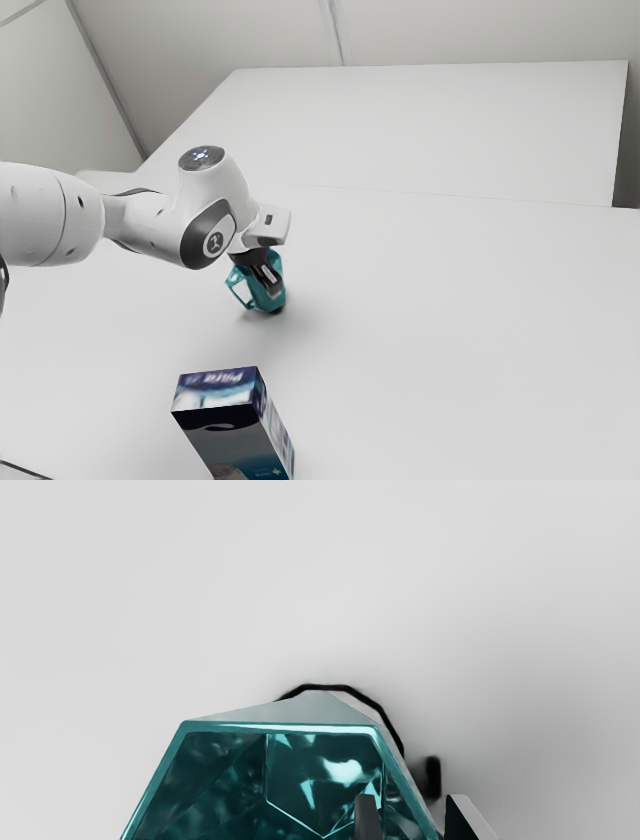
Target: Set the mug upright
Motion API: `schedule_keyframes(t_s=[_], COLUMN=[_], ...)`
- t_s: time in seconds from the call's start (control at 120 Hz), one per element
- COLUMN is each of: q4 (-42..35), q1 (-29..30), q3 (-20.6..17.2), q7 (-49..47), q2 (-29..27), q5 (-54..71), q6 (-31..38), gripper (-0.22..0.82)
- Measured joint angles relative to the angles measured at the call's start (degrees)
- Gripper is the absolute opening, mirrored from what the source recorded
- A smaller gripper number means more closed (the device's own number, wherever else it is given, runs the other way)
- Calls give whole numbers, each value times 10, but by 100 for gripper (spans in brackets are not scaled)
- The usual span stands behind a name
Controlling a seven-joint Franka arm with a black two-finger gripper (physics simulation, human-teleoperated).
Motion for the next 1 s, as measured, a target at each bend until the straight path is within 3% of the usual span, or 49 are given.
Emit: schedule_keyframes(t_s=[0.3,0.633,0.808,1.0], q4=[4,31,119,274], q1=[1,0,1,23], q3=[0,-1,-2,-2], q7=[2,5,3,-19], q2=[-5,-32,-30,-5], q5=[2,6,-4,-37], q6=[-4,-18,-71,-205], gripper=[35,52,57,59])
